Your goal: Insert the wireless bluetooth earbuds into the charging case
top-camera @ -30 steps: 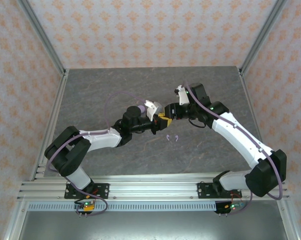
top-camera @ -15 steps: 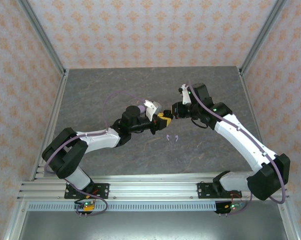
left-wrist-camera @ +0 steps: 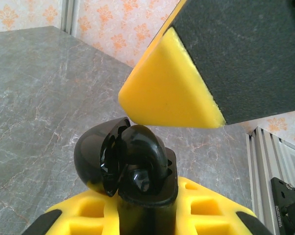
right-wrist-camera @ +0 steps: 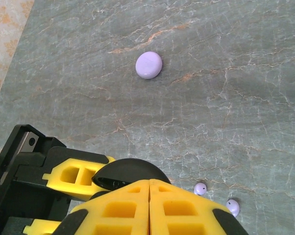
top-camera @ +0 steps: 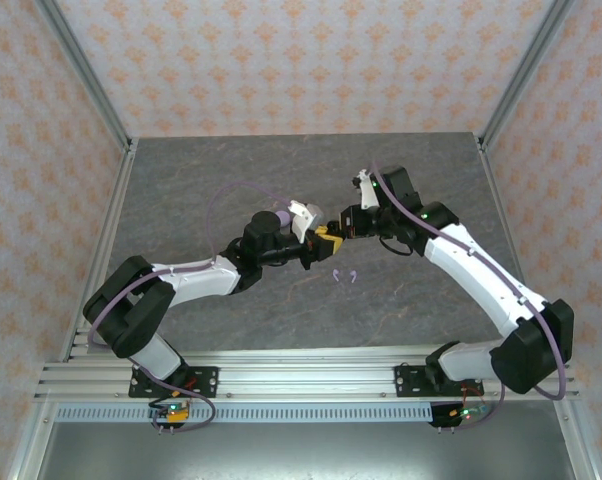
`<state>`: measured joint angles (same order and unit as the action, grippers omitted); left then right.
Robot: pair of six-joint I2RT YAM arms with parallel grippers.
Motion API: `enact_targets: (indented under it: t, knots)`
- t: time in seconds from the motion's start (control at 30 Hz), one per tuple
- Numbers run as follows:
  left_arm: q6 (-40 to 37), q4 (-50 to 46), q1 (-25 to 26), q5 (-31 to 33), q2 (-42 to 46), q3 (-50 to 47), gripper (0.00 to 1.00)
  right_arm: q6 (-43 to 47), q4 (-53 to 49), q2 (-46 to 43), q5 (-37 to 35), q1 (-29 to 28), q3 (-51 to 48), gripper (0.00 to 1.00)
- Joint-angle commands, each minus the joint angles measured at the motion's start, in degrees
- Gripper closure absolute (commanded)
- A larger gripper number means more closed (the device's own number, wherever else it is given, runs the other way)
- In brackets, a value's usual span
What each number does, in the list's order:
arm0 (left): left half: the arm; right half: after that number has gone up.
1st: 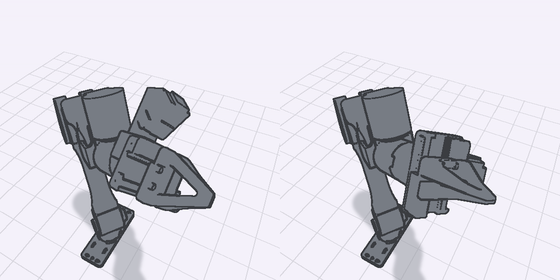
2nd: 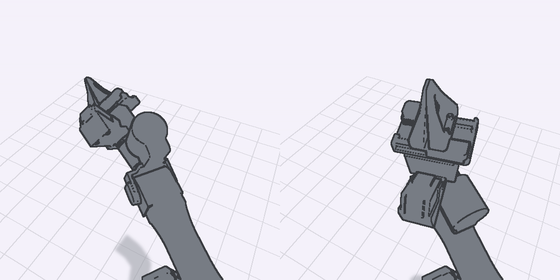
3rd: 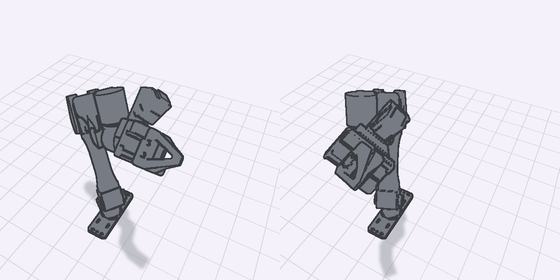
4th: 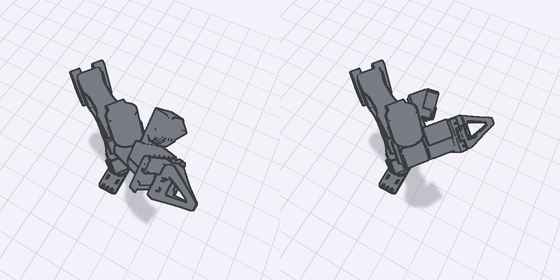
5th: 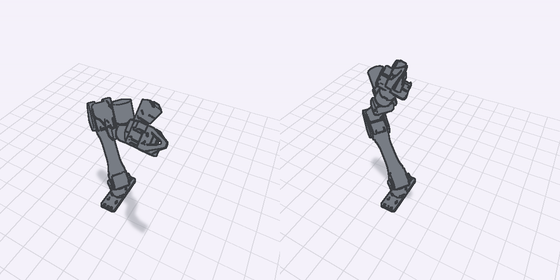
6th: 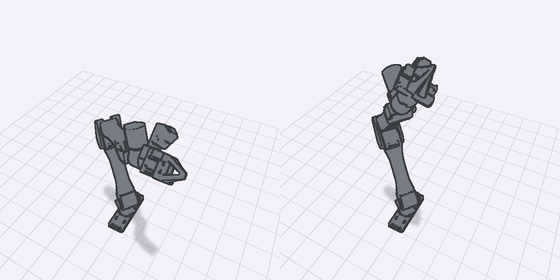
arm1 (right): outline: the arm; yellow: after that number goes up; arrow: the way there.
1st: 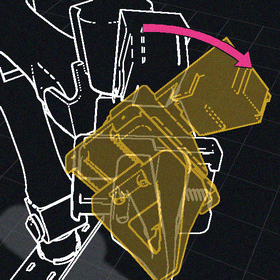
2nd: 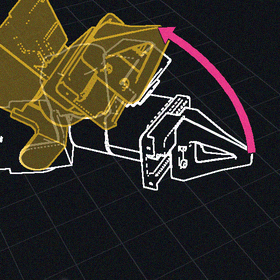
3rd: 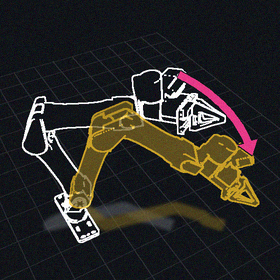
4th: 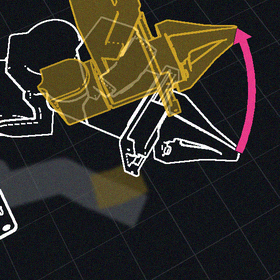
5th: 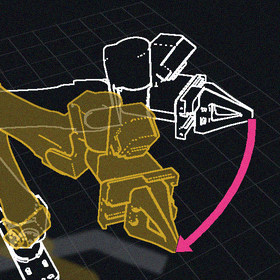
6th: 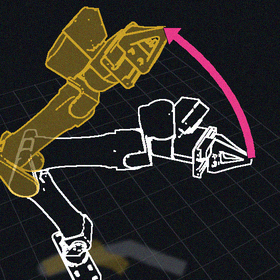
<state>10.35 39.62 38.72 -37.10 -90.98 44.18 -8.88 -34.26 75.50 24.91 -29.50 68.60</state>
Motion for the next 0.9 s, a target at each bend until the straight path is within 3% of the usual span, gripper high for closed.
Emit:
enact_targets:
  t: [0.0, 0.3, 0.5, 0.73, 0.87]
  knots:
    - [-1.7, -0.4, 0.9, -1.4, 1.7, 1.1, 0.81, 1.0, -1.6, 0.8, 1.4, -0.2, 2.2, 0.90]
    - [-2.4, -1.6, 1.1, -1.8, 1.7, 1.9, 0.81, 1.9, -3.2, 2.1, 2.8, -0.2, 3.0, 0.85]
    - [-2.5, -2.2, 1.1, -0.8, 1.7, 1.9, 0.81, 1.4, -3.2, 0.9, -0.5, -0.2, 3.1, 0.78]
    - [-5.6, -5.8, 1.3, 0.6, 2.5, 1.4, 0.81, -1.9, -1.0, -3.2, -8.8, -0.2, 1.8, 0.77]
    - [-8.7, -7.2, 2.0, 0.2, 3.6, 1.0, 0.81, -2.3, -3.1, -1.2, -7.6, -0.2, 3.8, 0.79]
